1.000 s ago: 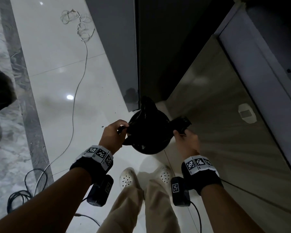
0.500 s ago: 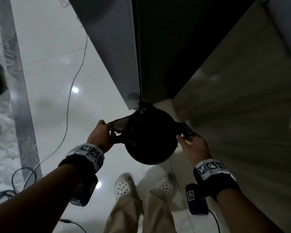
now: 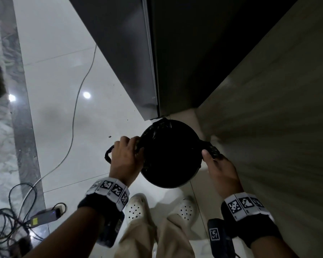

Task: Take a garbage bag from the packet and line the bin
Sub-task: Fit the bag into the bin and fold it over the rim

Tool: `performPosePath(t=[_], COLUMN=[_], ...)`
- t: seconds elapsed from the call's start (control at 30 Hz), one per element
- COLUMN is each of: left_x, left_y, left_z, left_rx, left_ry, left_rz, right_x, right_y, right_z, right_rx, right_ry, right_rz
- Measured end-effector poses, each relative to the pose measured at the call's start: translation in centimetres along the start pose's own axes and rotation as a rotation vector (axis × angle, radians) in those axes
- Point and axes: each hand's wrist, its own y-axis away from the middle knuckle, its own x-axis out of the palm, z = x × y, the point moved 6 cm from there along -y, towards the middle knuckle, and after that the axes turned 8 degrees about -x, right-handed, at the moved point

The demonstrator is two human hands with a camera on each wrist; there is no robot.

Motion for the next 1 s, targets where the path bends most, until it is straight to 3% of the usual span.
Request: performPosePath(t=[0.1, 0.2, 0.4, 0.47, 0.73, 0.8, 0.9, 0.93, 1.0], left_x=[2.8, 5.0, 5.7, 6.1, 6.0, 5.7, 5.3, 5.3, 5.1], left_y=[-0.8, -1.2, -1.5, -1.9, -3.4, -3.6, -3.7, -3.8, -3.8], left_z=[0.4, 1.8, 3.9, 5.0, 5.0, 4.7, 4.1, 3.9, 3.8], left_rx=[-0.101, -0.240, -0.216, -0.248, -0.155, -0.156, -0.159, -0.160, -0.158], left_ry=[0.158, 0.161, 0.142, 0.084, -0.125, -0.137, -0.153, -0.154, -0.157], left_rz=[0.166, 0.292, 0.189, 0.212, 0.308, 0.321, 0.329, 0.328, 0.324], right_x=[0.2, 0.3, -0.7, -1.2, -3.0, -2.7, -0.2, 0.8, 2.2], right_y=[0.0, 0.2, 0.3, -0.2, -4.4, -4.5, -3.9, -3.9, -3.9], right_z=[-0.2, -0.4, -0.7, -0.7, -0.2, 1.3, 3.6, 3.5, 1.8], right_rx=[-0.004, -0.049, -0.044, 0.015, 0.124, -0.038, -0.465, -0.478, -0.361], right_ry=[-0.016, -0.035, -0.031, 0.015, 0.421, 0.637, 0.867, 0.892, 0.888], right_rz=[-0.007, -0.019, -0.054, -0.073, -0.076, -0.095, -0.064, 0.022, 0.196])
